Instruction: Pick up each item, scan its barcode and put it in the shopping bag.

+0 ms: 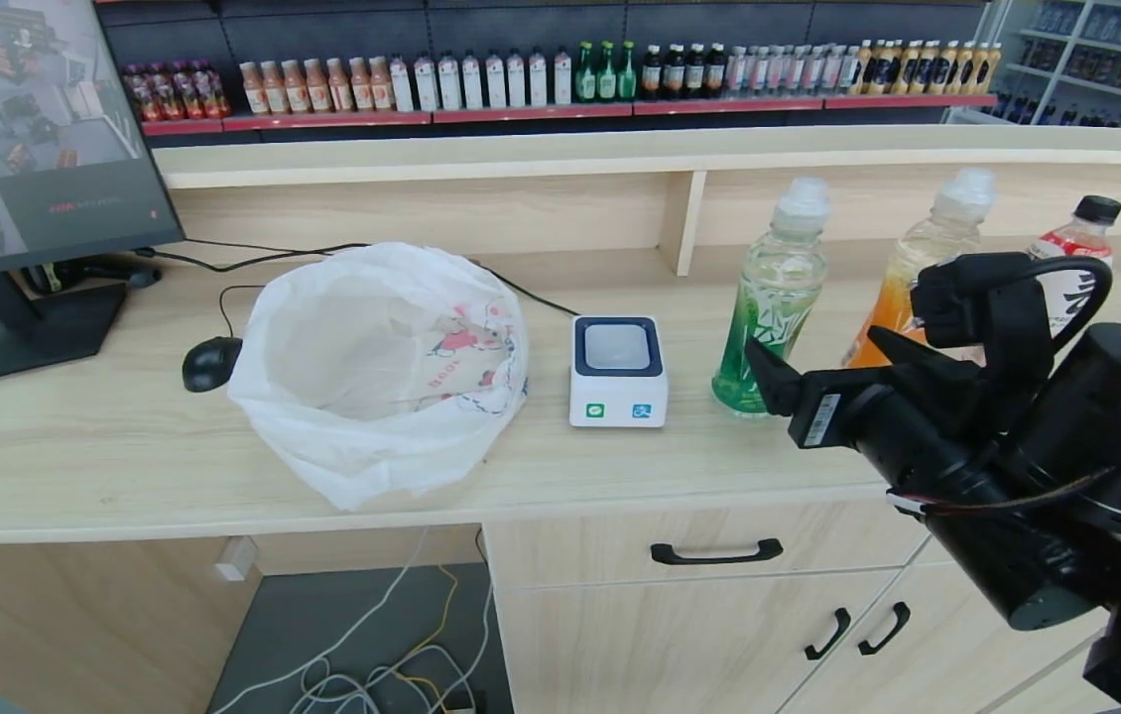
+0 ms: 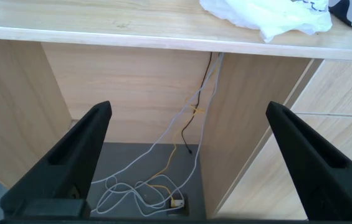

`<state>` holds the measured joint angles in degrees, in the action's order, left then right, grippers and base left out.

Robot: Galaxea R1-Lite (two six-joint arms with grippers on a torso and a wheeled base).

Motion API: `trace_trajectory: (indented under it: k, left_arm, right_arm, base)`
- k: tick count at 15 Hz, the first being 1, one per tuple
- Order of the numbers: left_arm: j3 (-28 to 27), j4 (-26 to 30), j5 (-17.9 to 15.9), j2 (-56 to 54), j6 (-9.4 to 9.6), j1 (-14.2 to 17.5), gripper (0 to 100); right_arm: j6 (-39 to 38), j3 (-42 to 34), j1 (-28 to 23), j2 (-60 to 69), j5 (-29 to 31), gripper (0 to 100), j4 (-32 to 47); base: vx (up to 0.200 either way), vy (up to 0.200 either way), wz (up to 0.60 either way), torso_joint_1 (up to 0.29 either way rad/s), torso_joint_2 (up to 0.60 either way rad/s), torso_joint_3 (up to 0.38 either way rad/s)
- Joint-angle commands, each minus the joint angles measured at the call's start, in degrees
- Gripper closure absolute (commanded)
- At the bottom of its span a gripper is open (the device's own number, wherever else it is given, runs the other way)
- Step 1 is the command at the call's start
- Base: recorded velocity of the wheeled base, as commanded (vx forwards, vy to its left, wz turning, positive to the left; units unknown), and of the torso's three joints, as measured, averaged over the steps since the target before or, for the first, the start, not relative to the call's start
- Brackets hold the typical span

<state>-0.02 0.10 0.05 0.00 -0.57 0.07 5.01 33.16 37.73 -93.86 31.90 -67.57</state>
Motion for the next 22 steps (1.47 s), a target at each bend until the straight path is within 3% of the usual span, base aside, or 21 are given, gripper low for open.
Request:
trace_trajectory:
  k: [1,4,8,13,22]
  left_arm:
    - [0.02,-0.01,0.04,0.0,-0.04,0.01,0]
    - [-0.06,-0.01,0.04,0.0,-0.04,0.01,0]
    - [-0.06,-0.01,0.04,0.0,-0.04,0.01,0]
    - [0.02,-0.01,0.04,0.0,-0.04,0.01,0]
    - [0.02,-0.01,0.04,0.0,-0.04,0.01,0]
  right_arm:
    - [-0.26,-0.38,-0.29,-1.07,0.18,0,-0.02]
    - [-0.18,0.86,-4.68,-2.74,-0.35,0,-1.33]
    - [-0.26,1.65,-5.56,-5.72,-4.66,0,-2.74]
    - [0.09,4.99,-10.31,-8.89,-9.58,0,-3.27]
    - [0.35,10.96,-10.48,-13.9,-10.28,0,-3.0]
  base:
    - [0.0,0.0,0.0,0.0,0.0,0.0]
    - [0.0,0.0,0.0,0.0,0.0,0.0]
    - [0.0,0.0,0.0,0.0,0.0,0.0]
    - [0.0,0.0,0.0,0.0,0.0,0.0]
    - [0.0,0.0,0.0,0.0,0.0,0.0]
